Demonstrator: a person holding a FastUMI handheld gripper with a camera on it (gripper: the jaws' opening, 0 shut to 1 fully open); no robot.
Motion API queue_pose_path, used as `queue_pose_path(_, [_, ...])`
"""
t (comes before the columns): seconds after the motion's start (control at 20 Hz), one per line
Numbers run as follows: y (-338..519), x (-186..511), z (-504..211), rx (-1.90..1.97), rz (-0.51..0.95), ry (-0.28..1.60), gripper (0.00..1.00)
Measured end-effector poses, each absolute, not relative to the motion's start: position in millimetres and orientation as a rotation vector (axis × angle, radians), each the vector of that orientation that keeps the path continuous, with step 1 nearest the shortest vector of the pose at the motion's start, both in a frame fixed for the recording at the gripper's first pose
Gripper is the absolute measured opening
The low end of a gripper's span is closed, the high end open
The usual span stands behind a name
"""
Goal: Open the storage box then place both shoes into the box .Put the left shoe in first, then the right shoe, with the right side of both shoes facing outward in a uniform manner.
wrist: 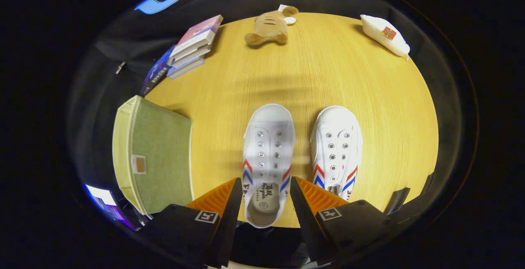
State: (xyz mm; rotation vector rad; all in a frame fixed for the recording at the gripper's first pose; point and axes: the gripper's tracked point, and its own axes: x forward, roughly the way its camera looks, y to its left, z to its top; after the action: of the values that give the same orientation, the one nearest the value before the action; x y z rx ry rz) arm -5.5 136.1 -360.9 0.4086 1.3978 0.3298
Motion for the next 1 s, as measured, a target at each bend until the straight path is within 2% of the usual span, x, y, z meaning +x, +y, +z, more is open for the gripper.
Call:
queue_pose_path(0.1, [139, -3, -377, 0.377, 0.314, 1.414, 0.68])
queue_pose_path(0.2, [144, 1, -389, 0.362, 0.304, 1.404, 0.68])
queue_pose_path(0.3, [145, 2, -400, 0.332, 0.283, 1.375, 0.62])
queue_pose_path(0.5, [149, 1, -407, 0.325, 0.268, 1.298, 0.61])
queue_pose_path(0.55, [140, 1, -411, 0.281, 0.245, 1.293, 0.54])
queue_pose_path(0.65, [135, -1, -417, 0.271, 0.25, 1.289, 0.12])
queue_pose_path(0.85, [137, -3, -401, 0.428, 0.232, 1.32, 0.06])
queue_pose_path(1.0, [134, -4, -388, 0.457, 0.239, 1.313, 0.06])
